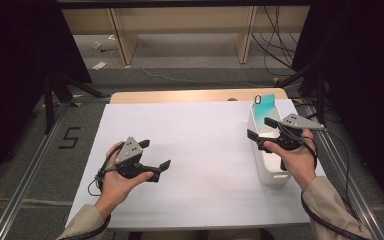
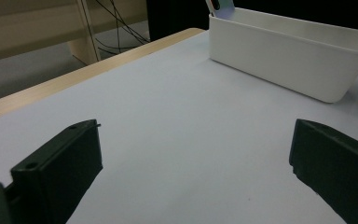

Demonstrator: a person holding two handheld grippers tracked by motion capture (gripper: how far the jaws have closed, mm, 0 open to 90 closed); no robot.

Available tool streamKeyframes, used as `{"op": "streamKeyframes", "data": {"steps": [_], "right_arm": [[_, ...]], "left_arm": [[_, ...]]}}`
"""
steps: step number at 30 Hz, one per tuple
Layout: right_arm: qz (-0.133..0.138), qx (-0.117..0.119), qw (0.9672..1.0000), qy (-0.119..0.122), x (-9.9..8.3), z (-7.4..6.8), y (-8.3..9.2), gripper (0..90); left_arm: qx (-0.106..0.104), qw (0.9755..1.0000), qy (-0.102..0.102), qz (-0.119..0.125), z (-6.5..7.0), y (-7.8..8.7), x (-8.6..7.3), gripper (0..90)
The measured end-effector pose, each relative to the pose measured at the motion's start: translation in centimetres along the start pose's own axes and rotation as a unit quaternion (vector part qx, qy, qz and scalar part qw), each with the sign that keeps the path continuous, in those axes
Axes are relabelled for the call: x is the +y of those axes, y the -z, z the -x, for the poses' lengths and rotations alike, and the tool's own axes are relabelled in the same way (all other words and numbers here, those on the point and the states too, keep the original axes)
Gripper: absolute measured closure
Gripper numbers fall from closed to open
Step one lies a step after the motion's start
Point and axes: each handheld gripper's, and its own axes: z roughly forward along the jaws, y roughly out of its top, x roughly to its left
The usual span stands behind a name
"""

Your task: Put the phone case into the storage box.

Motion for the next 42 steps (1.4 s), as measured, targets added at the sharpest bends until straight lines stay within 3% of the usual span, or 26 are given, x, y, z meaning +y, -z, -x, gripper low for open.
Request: {"op": "streamKeyframes", "data": {"steps": [9,18,42], "right_arm": [[-0.002,0.01,0.9999,0.005,-0.4,-0.6,0.6,18.3],[0.003,0.035,0.9992,0.018,-0.8,-1.1,1.2,18.6],[-0.002,0.047,0.9984,0.033,-1.7,-2.1,1.8,19.2]], "left_arm": [[0.0,1.0,0.0,0.0,0.0,0.0,0.0,1.6],[0.001,1.0,0.0,-0.001,0.0,0.0,0.0,1.6],[0.004,1.0,0.001,-0.002,-0.2,0.0,0.0,1.6]]}}
